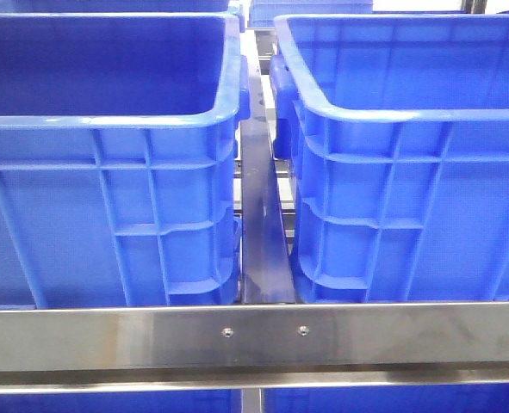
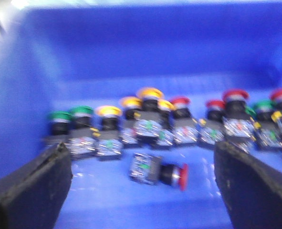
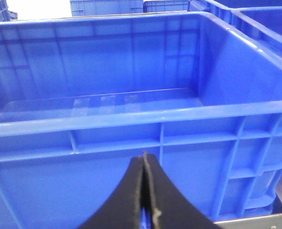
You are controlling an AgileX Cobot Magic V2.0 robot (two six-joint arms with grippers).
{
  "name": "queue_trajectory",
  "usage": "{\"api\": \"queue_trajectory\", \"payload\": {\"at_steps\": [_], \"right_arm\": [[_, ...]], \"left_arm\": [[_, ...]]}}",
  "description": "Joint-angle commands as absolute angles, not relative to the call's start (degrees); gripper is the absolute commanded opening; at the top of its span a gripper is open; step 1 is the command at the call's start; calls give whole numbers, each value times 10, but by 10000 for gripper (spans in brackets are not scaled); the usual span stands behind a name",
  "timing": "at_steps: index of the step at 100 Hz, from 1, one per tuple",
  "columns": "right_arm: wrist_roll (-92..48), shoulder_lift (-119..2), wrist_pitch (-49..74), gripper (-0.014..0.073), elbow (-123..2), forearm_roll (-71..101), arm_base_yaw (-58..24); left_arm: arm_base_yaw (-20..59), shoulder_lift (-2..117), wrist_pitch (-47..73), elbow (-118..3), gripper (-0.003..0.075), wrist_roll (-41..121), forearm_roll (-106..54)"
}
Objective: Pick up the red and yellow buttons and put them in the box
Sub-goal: 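Lower the left gripper into the button crate onto a yellow-capped button, then grasp the yellow button with the left gripper and lift it toward the center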
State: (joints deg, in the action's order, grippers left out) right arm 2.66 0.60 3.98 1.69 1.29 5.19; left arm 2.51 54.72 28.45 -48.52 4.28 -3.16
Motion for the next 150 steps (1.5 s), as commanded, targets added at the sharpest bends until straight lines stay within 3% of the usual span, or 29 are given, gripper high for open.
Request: {"api": "queue_trajectory", "payload": {"at_steps": [1, 52, 115, 124, 141, 150], "right_arm": [[24, 19, -7, -69, 7, 12, 54], [24, 19, -7, -69, 7, 12, 54], [24, 19, -7, -69, 7, 12, 54], [24, 19, -7, -69, 7, 12, 54], [24, 19, -7, -69, 7, 12, 54], [24, 19, -7, -69, 7, 12, 54]], "left_arm": [[37, 609, 288, -550, 585, 42, -38], [37, 921, 459, -790, 585, 40, -19], [37, 1042, 415, -835, 574, 37, -19], [37, 1043, 406, -834, 514, 37, -19], [37, 1043, 406, -834, 283, 37, -19], [37, 1043, 406, -834, 204, 37, -19]]}}
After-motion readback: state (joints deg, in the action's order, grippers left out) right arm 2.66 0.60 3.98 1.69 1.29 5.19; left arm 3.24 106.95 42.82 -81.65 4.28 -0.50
